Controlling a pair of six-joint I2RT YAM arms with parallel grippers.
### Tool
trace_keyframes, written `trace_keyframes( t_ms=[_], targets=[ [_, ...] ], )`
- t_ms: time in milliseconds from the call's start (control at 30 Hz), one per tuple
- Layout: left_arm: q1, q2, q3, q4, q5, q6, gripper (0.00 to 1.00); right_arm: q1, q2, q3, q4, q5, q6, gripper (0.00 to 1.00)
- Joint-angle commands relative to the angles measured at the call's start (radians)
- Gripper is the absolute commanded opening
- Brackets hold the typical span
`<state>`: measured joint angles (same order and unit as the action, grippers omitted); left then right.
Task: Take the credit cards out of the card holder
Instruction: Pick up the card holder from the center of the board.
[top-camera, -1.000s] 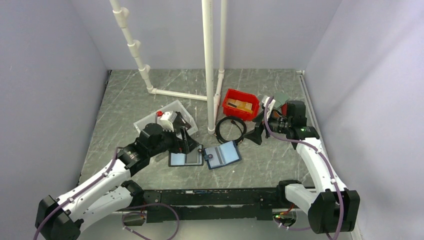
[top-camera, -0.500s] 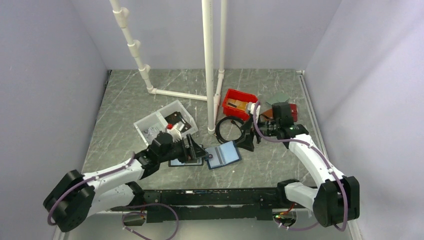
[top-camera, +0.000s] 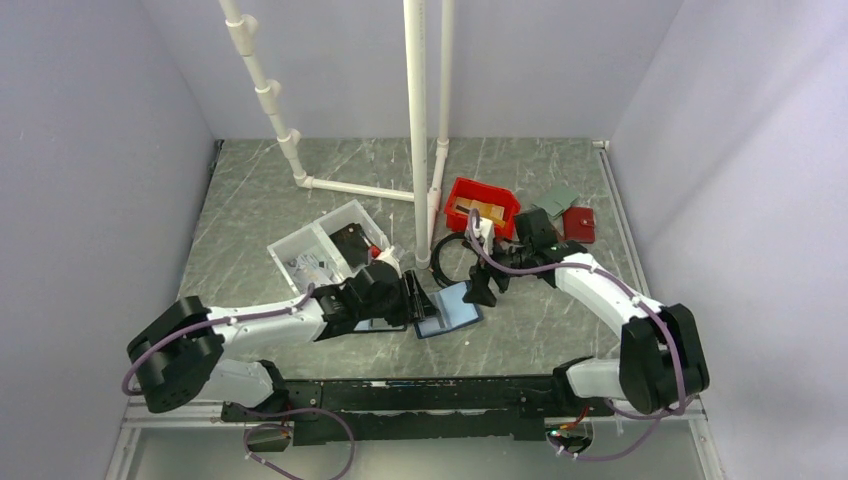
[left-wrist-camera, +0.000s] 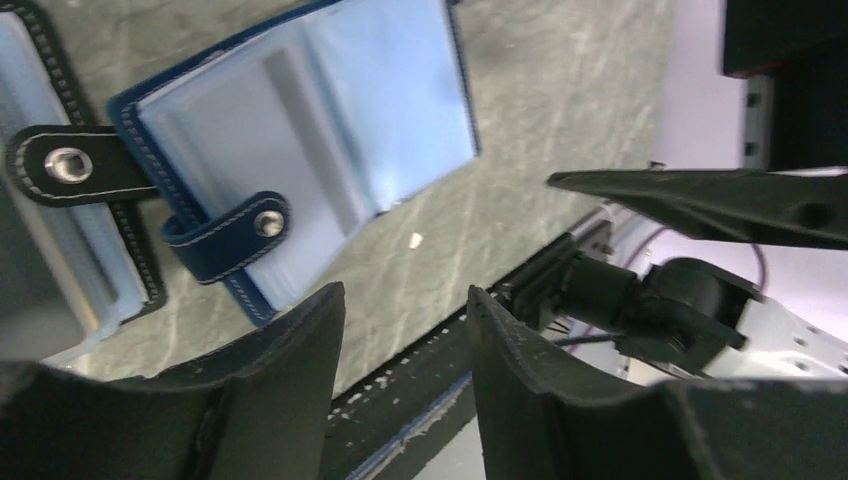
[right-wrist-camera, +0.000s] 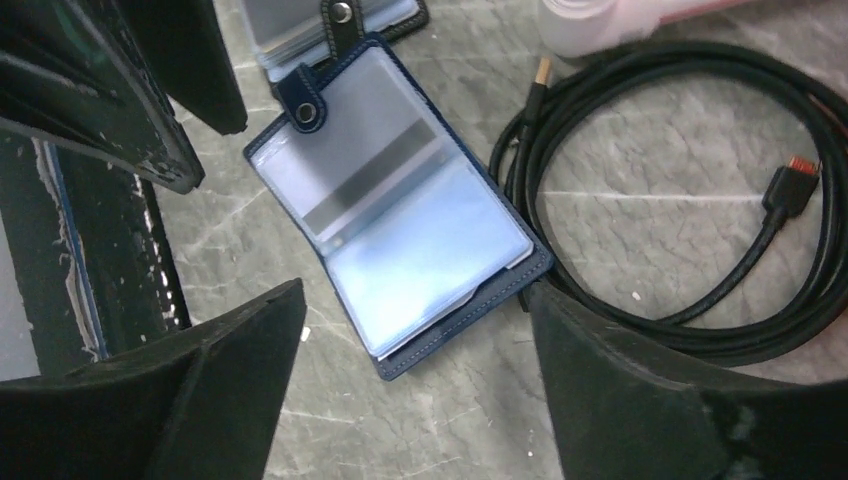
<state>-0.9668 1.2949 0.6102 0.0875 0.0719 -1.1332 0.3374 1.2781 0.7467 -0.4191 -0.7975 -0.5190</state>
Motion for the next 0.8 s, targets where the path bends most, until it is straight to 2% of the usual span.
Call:
trace_keyframes(
  t_ms=[0, 33, 133, 233, 333, 500, 767],
  targets=[
    [-0.017, 0.056, 0.027, -0.026, -0.062, -0.062, 0.52, 0.003, 0.052, 0.077, -0.008, 0.068, 0.059, 0.77],
    [-0.022, 0.067, 0.038, -0.034, -0.068, -0.062, 0.50, 0.003, 0.068, 0.087, -0.016, 0.069, 0.065, 0.68],
    [-0.032, 0.097, 0.088, -0.114, -0.097, -0.069, 0.48, 0.004, 0.098, 0.103, -0.028, 0.061, 0.080, 0.51],
    [-0.033, 0.125, 0.122, -0.191, -0.116, -0.081, 0.48, 0.008, 0.115, 0.102, -0.021, 0.060, 0.094, 0.39],
    [-0.037, 0.137, 0.124, -0.199, -0.121, -0.090, 0.48, 0.019, 0.143, 0.112, -0.033, 0.058, 0.101, 0.31],
    [-0.037, 0.154, 0.134, -0.201, -0.121, -0.084, 0.48, 0.045, 0.207, 0.143, -0.068, 0.057, 0.114, 0.24],
    [-0.037, 0.178, 0.145, -0.216, -0.127, -0.089, 0.50, 0.089, 0.274, 0.160, -0.079, 0.057, 0.132, 0.24]
  ],
)
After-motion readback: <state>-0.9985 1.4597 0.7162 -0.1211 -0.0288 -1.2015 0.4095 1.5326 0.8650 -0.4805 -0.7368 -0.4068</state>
